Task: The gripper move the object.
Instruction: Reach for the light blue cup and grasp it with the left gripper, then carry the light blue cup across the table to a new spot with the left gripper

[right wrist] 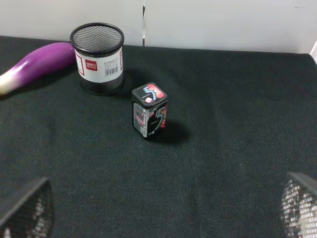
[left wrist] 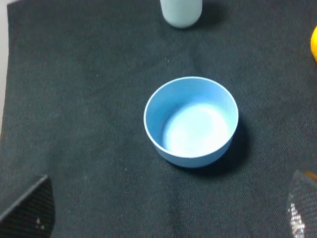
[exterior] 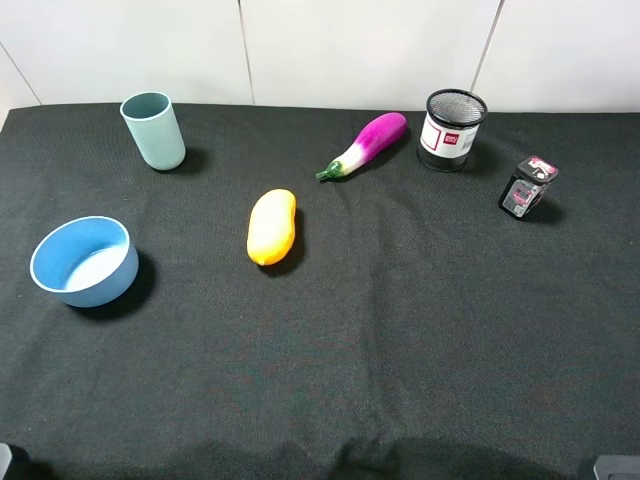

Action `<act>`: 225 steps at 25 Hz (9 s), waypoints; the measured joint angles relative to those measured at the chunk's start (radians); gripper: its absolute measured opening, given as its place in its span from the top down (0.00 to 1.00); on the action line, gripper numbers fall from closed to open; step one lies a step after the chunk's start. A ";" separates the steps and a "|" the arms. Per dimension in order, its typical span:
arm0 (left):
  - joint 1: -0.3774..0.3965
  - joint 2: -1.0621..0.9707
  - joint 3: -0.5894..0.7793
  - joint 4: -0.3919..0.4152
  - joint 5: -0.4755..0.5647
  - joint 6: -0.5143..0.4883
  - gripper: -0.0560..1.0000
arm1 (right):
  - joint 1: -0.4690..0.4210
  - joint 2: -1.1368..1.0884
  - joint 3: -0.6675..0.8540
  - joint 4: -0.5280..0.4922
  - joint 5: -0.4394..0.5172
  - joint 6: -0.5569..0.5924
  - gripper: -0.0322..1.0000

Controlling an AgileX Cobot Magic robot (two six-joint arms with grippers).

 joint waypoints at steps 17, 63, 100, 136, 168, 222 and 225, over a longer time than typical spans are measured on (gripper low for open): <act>0.000 0.615 -0.274 0.001 -0.021 0.000 0.01 | 0.000 0.000 0.000 0.000 0.000 0.000 0.30; -0.003 1.723 -1.115 -0.061 -0.005 0.164 0.01 | 0.000 0.000 0.000 0.000 0.000 0.000 0.30; -0.062 2.127 -1.262 -0.081 -0.150 0.231 0.02 | 0.000 0.000 0.000 0.005 0.000 0.000 0.30; -0.062 2.146 -1.263 -0.094 -0.180 0.231 0.81 | 0.000 0.000 0.000 0.005 0.000 -0.002 0.30; -0.114 2.146 -1.557 -0.104 0.136 0.139 0.81 | 0.000 0.000 0.000 0.000 0.000 -0.002 0.30; -0.625 1.979 -1.457 -0.107 0.138 0.063 0.81 | 0.000 0.000 0.000 0.005 0.000 -0.003 0.30; -0.659 1.979 -1.457 -0.100 0.138 0.056 0.81 | 0.000 0.000 0.000 0.005 0.000 -0.003 0.30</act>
